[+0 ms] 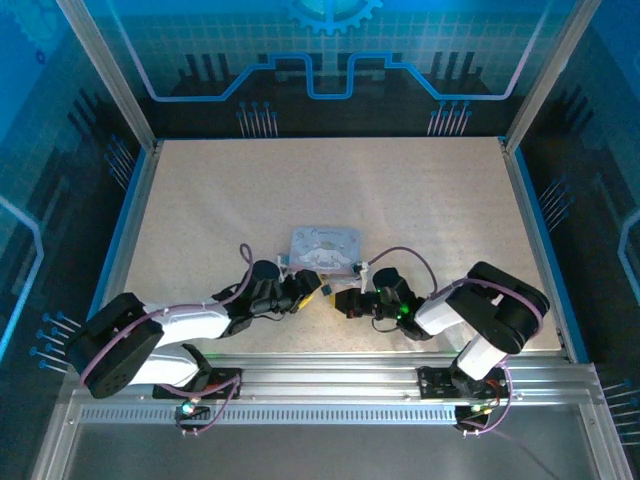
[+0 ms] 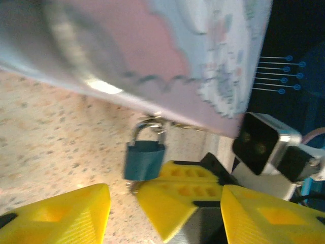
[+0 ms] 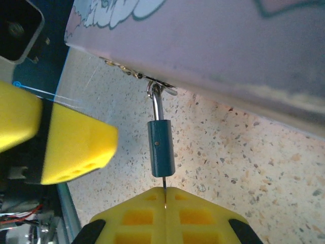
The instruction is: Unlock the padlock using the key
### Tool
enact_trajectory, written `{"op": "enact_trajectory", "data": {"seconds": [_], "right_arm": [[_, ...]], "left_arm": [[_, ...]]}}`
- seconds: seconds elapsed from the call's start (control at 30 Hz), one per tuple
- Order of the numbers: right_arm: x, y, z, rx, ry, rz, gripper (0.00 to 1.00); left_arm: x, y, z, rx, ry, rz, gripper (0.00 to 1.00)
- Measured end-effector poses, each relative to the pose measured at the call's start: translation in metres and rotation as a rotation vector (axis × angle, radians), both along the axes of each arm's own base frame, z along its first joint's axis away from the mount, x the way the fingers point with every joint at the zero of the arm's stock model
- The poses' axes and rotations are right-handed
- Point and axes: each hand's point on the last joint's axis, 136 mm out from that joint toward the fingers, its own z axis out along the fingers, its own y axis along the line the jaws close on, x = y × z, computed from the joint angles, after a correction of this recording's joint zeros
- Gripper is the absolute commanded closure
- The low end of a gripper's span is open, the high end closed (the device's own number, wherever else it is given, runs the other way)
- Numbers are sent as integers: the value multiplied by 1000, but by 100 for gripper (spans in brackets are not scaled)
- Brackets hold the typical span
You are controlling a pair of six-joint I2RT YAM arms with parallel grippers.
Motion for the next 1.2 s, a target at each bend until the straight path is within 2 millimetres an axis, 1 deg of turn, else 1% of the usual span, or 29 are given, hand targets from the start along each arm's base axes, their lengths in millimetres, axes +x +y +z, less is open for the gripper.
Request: {"op": "enact_trajectory", "data": {"seconds": [0.1,0.27,0.4,0.53,0.8,1.03,1.1,1.2], "right_arm": [[-1,0,3,15,25,-11,99],[-2,-1,4,25,63,-28,99],[-3,0,3,29,92,-38,99],[-2,1,5,38,106,-43,99],[-2,1,5,46,127,-55,98],[-1,1,6,53,140,-64,98],[-1,1,6,55,142,-67,98],[0,1,6,60,146,-76,97]], "left_arm": [[-5,2,-6,3,24,4,45],[-5,-5,-6,-23,28,3,53],[-7,-10,-14,-13,36,-1,53],[-9,-16,-14,-11,34,-6,55],[-3,-17,-16,-4,22,31,56],[3,-18,-18,-13,19,80,55],[5,-19,-18,-20,17,94,56],[9,-21,-18,-28,6,109,61]]}}
